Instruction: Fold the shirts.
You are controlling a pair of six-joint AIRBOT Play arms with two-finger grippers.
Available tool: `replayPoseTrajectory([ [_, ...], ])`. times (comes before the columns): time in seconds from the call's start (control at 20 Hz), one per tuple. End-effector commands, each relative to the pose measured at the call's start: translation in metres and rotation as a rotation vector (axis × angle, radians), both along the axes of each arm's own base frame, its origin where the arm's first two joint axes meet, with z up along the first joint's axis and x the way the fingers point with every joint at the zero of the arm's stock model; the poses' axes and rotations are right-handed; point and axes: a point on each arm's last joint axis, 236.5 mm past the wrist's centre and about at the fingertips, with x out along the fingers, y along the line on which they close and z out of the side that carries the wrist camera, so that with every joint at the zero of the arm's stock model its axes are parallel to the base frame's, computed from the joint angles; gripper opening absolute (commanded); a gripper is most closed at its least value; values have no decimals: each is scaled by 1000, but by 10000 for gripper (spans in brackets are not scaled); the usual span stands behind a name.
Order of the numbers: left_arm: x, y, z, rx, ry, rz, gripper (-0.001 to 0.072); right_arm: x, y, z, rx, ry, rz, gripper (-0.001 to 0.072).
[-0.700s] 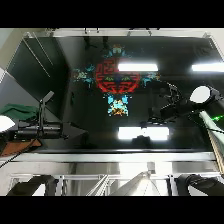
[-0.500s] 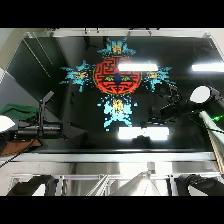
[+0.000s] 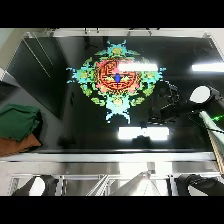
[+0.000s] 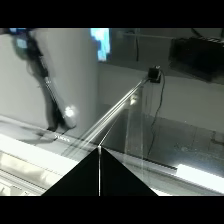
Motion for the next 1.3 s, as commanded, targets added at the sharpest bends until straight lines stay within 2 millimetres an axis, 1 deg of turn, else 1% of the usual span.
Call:
replayPoseTrajectory([
  [0.0,-32,141,12,90,-30,397,720,4,1,0,1,-16,-9,25],
  [0.05,-34,158,-11,46,20,423,720,9,0,0,2,-32,-17,25],
  [0.15,-28,177,-59,-3,113,394,720,9,1,0,2,-33,-18,25],
  [0.25,-22,188,-107,-65,194,371,720,9,0,0,2,-32,-18,25],
  [0.35,-20,194,-153,-135,273,359,720,9,0,0,2,-32,-17,25],
  [0.4,-25,197,-177,-150,330,355,720,9,0,0,2,-32,-17,25],
  [0.45,-30,199,-196,-160,379,349,720,9,0,0,2,-32,-18,25],
  [0.5,-33,198,-214,-183,415,342,702,9,0,0,2,-32,-18,25],
  [0.55,-33,196,-228,-212,437,338,637,9,0,0,2,-32,-17,25],
  [0.6,-34,194,-238,-236,453,333,540,9,1,0,2,-32,-18,25],
  [0.65,-34,190,-243,-257,465,325,404,9,1,0,2,-32,-18,25],
  [0.7,-32,185,-244,-267,482,297,199,9,1,0,2,-32,-18,25],
  [0.75,-26,179,-239,-269,487,252,5,9,1,0,2,-32,-18,25],
  [0.8,-15,174,-227,-259,480,208,21,9,0,0,2,-32,-17,25],
  [0.85,2,164,-208,-255,450,157,23,9,0,0,2,-32,-17,25],
  [0.9,25,150,-182,-261,388,106,25,9,0,0,2,-32,-17,25],
  [0.95,54,129,-147,-275,289,34,26,9,0,0,2,-32,-17,25],
  [1.0,85,96,-101,-308,163,-58,26,9,0,0,2,-32,-17,25],
  [1.05,109,55,-53,-355,36,-170,26,9,0,0,2,-32,-17,25],
  [1.1,125,4,1,-404,-96,-309,26,9,0,0,2,-31,-17,25],
  [1.15,132,-47,47,-444,-197,-440,27,9,0,0,2,-32,-17,25],
  [1.2,132,-91,79,-463,-256,-547,27,9,0,0,1,-32,-17,25],
  [1.25,127,-133,97,-456,-271,-655,27,8,0,0,1,-31,-16,25],
])
